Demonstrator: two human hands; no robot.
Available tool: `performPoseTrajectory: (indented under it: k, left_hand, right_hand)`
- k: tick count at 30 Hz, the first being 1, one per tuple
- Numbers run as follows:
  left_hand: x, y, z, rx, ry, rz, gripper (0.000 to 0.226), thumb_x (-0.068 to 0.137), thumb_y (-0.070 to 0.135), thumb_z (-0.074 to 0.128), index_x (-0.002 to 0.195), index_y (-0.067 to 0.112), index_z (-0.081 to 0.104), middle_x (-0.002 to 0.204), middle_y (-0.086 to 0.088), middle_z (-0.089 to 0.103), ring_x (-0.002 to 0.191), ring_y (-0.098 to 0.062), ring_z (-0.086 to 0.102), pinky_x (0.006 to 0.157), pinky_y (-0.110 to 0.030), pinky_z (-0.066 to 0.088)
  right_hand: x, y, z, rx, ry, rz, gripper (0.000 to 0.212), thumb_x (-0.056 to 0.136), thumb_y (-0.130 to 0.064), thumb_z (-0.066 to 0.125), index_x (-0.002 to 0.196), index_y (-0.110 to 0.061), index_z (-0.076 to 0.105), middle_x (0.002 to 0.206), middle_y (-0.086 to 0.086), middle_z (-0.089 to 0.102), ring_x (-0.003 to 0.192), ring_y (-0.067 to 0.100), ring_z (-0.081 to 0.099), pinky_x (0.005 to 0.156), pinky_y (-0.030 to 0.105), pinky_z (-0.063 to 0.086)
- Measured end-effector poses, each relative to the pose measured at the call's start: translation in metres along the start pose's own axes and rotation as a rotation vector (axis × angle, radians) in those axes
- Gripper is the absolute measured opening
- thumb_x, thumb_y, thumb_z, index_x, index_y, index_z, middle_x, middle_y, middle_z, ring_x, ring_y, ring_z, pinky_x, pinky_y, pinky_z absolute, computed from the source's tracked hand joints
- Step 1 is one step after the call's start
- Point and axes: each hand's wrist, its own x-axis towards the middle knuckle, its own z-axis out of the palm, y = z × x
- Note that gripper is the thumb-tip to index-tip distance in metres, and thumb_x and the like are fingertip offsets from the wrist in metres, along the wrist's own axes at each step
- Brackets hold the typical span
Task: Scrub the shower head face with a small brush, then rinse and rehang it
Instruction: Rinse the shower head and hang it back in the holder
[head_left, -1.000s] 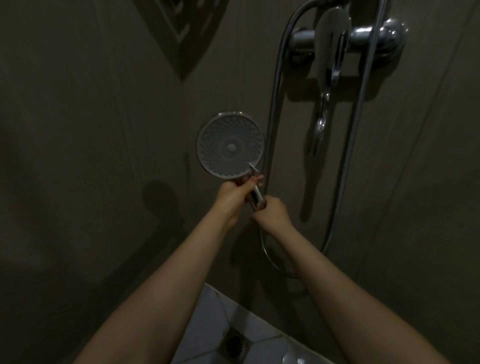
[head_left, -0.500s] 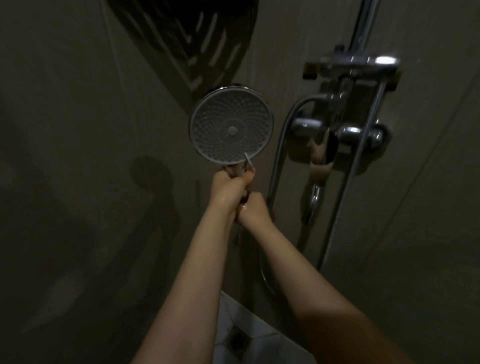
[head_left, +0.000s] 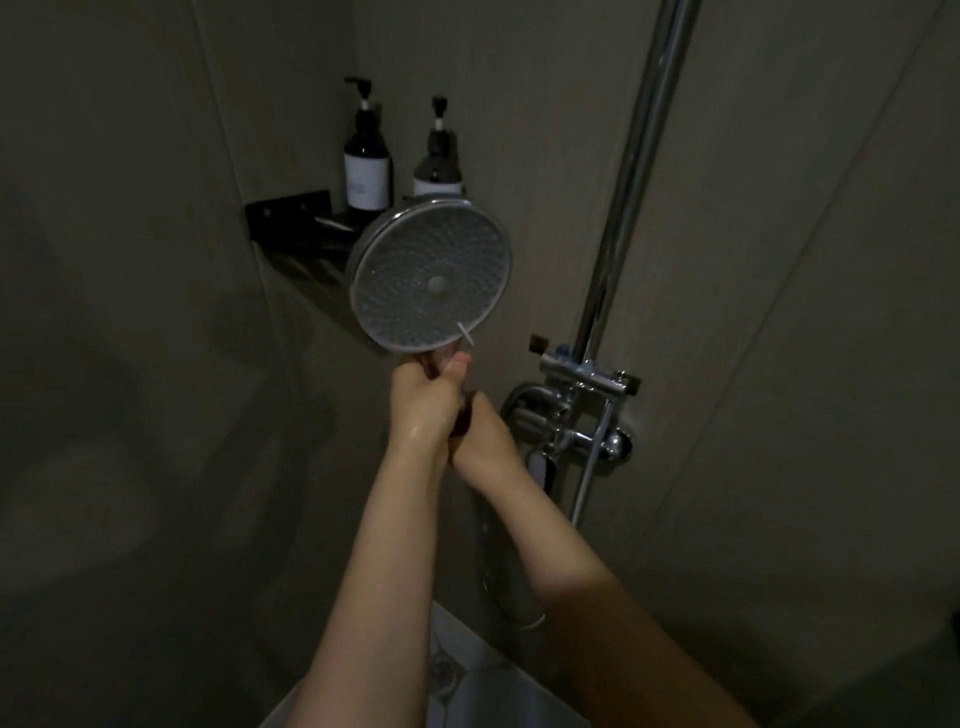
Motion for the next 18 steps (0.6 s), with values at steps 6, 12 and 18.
performPoseTrajectory:
  k: [6, 12, 18]
  left_hand:
    - [-0.017, 0.049, 0.015, -0.059, 0.069, 0.113, 0.034, 0.092, 0.012, 0.056, 0.124, 0.003, 0.052, 0.112, -0.006, 0.059, 0.109, -0.020, 0.057, 0.094, -0.029, 0.044]
    - [-0.030, 0.048, 0.027, -0.090, 0.079, 0.067, 0.031, 0.093, 0.009, 0.054, 0.122, -0.001, 0.053, 0.105, -0.005, 0.056, 0.100, -0.018, 0.054, 0.084, -0.024, 0.038]
    - [-0.023, 0.051, 0.051, -0.071, 0.048, 0.010, 0.039, 0.093, 0.009, 0.052, 0.132, 0.006, 0.047, 0.116, -0.004, 0.055, 0.112, -0.020, 0.051, 0.094, -0.029, 0.038]
  right_hand:
    - [-0.003, -0.004, -0.044, 0.082, 0.022, 0.060, 0.060, 0.077, -0.014, 0.073, 0.129, -0.010, 0.045, 0.118, 0.003, 0.049, 0.114, 0.019, 0.049, 0.090, 0.025, 0.040]
    - [-0.001, 0.003, -0.060, -0.033, 0.054, -0.047, 0.039, 0.082, 0.001, 0.056, 0.120, -0.007, 0.056, 0.117, 0.009, 0.061, 0.102, 0.016, 0.056, 0.093, 0.029, 0.045]
    - [0.010, 0.064, -0.109, 0.168, 0.433, 0.338, 0.009, 0.086, -0.002, 0.054, 0.085, -0.006, 0.062, 0.087, 0.011, 0.061, 0.092, 0.024, 0.059, 0.074, 0.024, 0.039]
